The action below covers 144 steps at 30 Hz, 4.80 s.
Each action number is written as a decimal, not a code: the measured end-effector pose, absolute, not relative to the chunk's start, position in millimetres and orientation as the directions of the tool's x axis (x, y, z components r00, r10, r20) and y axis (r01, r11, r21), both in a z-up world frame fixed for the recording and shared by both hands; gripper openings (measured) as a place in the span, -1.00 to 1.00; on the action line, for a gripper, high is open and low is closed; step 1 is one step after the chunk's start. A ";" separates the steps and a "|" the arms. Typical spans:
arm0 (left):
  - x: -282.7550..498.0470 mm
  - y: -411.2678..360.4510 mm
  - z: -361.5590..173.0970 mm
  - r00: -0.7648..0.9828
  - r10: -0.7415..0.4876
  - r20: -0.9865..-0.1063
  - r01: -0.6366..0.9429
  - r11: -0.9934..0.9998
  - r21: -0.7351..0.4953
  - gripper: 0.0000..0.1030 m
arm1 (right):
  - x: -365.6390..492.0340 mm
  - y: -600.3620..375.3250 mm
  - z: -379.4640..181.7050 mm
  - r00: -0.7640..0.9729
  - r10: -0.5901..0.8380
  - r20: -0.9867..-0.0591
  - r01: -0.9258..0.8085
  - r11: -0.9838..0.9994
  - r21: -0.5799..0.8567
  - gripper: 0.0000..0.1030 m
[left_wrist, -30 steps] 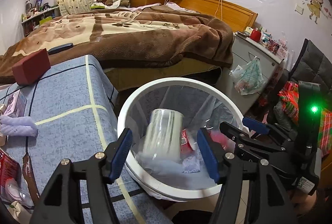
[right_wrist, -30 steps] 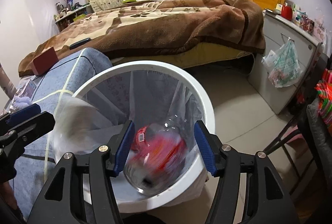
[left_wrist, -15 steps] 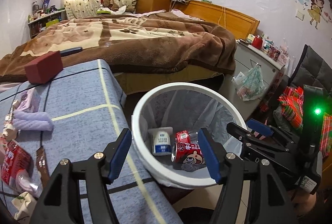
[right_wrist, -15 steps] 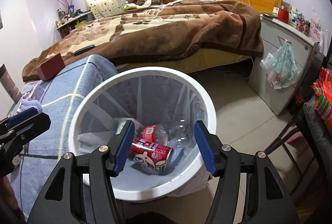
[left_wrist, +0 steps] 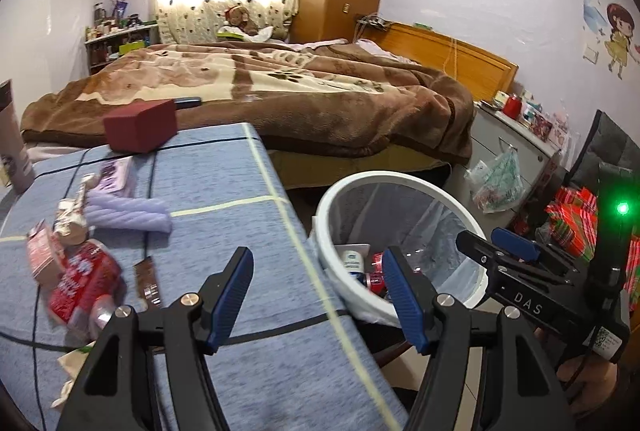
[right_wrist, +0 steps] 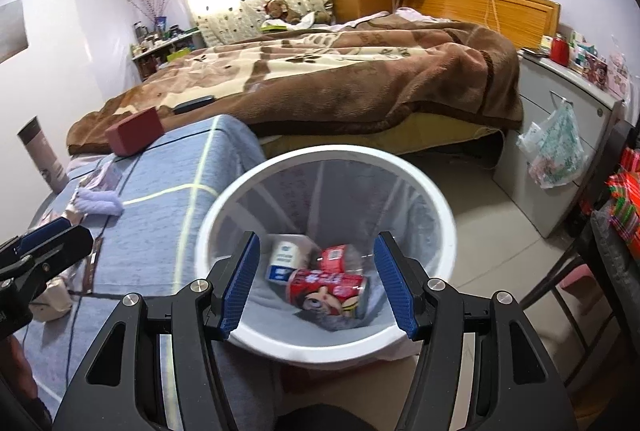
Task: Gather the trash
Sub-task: 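Move both tools back toward the remaining trash on the table, then grasp the brown snack wrapper with the right tool while the left tool grasps the white paper bag, then carry the wrapper and paper bag over the bin and open both tools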
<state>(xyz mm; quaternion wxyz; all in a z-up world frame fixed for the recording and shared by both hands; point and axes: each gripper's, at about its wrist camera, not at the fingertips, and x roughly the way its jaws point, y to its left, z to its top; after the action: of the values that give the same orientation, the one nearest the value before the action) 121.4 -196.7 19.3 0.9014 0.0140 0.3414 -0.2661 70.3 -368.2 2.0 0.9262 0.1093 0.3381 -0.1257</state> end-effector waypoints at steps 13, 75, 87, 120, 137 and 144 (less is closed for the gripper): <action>115.0 -115.5 20.8 0.708 -0.366 -0.604 0.357 0.923 -0.141 0.35 | 77.0 -319.6 7.3 0.767 -0.083 -0.636 0.212 0.969 0.130 0.18; 118.6 -18.1 -47.4 0.541 -0.406 -0.737 0.419 0.889 -0.182 0.44 | 160.4 -178.6 -38.1 0.579 0.166 -0.798 -0.182 0.981 0.072 -0.18; 116.1 -40.0 -54.7 0.495 -0.443 -0.747 0.475 0.858 -0.195 0.45 | 158.8 -196.3 -37.8 0.586 0.154 -0.796 -0.159 0.985 0.073 -0.56; 114.7 -62.3 -47.5 0.553 -0.431 -0.713 0.425 0.882 -0.203 -0.51 | 132.1 -219.5 -34.0 0.631 0.192 -0.752 -0.115 0.981 0.154 -0.57; 111.7 -64.3 -22.8 0.619 -0.423 -0.662 0.410 0.893 -0.187 -0.51 | 112.9 -237.2 -16.7 0.684 0.198 -0.702 -0.088 0.978 0.191 -0.57; 113.0 -80.1 -6.9 0.641 -0.421 -0.642 0.425 0.891 -0.161 -0.51 | 104.9 -253.3 -6.8 0.714 0.171 -0.678 -0.054 0.980 0.191 -0.57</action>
<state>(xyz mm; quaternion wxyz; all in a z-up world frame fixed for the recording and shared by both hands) 113.0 -80.1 -6.9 0.9057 0.0025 0.3538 -0.2334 104.9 -253.3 -6.8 0.9225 0.0786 0.3729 0.0611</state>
